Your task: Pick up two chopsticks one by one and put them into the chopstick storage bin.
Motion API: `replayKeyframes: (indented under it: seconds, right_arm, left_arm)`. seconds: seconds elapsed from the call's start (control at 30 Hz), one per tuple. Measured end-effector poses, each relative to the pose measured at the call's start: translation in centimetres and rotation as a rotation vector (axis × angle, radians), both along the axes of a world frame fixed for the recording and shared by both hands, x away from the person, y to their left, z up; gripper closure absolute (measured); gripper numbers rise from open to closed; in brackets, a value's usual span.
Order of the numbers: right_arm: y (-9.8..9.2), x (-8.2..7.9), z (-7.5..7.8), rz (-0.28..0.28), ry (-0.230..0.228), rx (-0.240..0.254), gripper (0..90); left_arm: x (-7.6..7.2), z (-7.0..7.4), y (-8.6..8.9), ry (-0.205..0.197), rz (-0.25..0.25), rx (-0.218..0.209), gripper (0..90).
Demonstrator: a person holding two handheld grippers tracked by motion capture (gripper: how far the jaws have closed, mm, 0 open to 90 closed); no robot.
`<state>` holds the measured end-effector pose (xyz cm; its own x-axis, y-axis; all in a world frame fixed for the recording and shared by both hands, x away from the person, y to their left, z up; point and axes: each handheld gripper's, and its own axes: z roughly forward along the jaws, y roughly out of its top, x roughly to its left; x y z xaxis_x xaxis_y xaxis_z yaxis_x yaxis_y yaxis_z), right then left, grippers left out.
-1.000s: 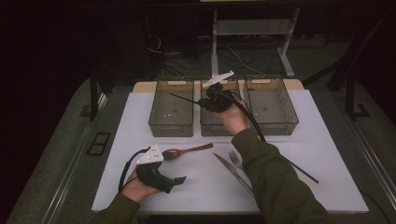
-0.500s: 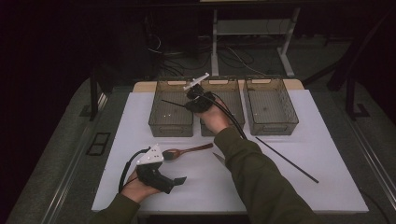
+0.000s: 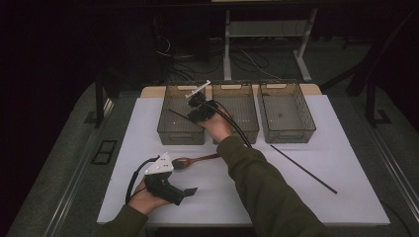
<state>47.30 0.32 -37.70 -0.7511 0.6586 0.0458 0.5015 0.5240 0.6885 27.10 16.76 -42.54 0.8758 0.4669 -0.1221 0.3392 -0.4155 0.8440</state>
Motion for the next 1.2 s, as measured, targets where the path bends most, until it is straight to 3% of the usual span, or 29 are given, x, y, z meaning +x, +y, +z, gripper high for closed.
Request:
replayKeyframes:
  seconds: [0.2,0.23,0.53,0.7,0.97,1.2]
  right_arm:
    - [-0.4,-0.1,0.4,0.024,0.008,0.017,63.1]
    - [-0.8,-0.2,0.7,0.022,0.011,0.035,58.4]
    - [-2.9,-1.1,2.7,0.044,-0.002,0.117,46.2]
    - [-4.9,-2.0,3.4,0.063,-0.007,0.167,42.6]
    - [-8.6,-4.1,4.1,0.088,-0.044,0.186,37.9]
    - [-11.1,-5.6,4.2,0.131,-0.049,0.202,32.0]
  left_arm:
    - [0.0,0.0,0.0,-0.002,-0.002,0.006,0.0]
    - [0.0,0.0,0.0,-0.004,-0.003,0.007,0.0]
    - [0.0,0.0,0.0,-0.001,0.003,0.010,0.0]
    - [0.0,-0.1,-0.1,-0.003,0.005,0.009,0.0]
    - [0.0,-0.2,-0.2,-0.001,0.009,0.013,0.0]
    - [0.0,-0.2,-0.1,0.000,0.015,0.019,0.0]
